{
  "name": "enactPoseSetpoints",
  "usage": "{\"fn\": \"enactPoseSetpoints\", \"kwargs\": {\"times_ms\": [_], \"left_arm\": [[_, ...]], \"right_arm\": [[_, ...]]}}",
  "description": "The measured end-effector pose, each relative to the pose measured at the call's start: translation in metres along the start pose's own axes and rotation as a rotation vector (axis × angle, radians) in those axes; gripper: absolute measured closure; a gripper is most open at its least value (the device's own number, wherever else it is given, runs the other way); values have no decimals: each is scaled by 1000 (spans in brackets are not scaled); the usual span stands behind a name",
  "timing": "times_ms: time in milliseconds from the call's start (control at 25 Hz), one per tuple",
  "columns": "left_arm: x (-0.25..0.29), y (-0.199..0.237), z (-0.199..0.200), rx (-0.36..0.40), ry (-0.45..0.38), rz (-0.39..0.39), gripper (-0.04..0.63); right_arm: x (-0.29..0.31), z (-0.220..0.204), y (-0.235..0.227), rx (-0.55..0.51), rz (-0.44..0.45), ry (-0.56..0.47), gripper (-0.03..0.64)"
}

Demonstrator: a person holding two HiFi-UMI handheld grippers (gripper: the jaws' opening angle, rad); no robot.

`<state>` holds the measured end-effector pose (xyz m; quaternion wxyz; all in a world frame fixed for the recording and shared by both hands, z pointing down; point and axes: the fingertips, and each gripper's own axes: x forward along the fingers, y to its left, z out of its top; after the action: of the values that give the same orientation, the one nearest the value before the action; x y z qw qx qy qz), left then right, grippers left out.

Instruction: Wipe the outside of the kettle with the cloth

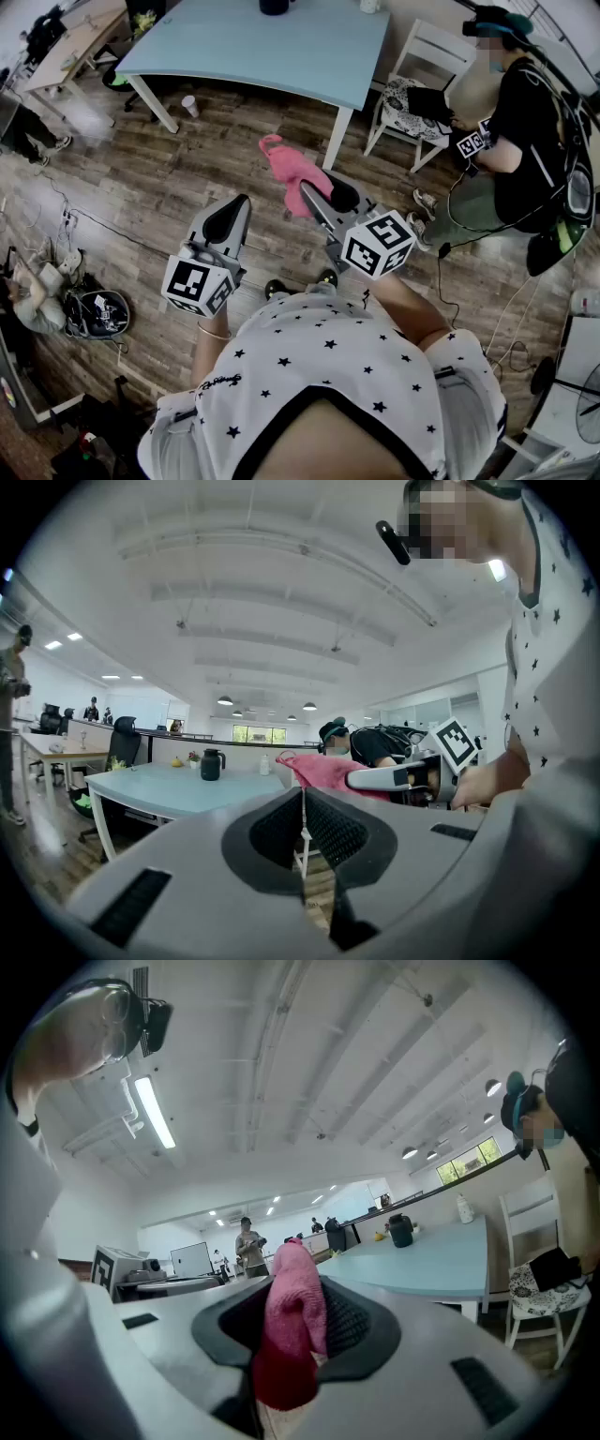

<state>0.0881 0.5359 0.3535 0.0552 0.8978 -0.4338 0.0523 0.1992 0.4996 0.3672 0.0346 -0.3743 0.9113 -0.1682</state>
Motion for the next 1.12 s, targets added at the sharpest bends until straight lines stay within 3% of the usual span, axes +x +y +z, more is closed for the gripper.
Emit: {"fn": "enactPoseSetpoints", "kwargs": {"times_ms": [1120], "left_arm": [[65, -30, 1, 15, 23, -10, 561]], "right_arm": [[-23, 16, -65, 9, -1, -37, 483]]}}
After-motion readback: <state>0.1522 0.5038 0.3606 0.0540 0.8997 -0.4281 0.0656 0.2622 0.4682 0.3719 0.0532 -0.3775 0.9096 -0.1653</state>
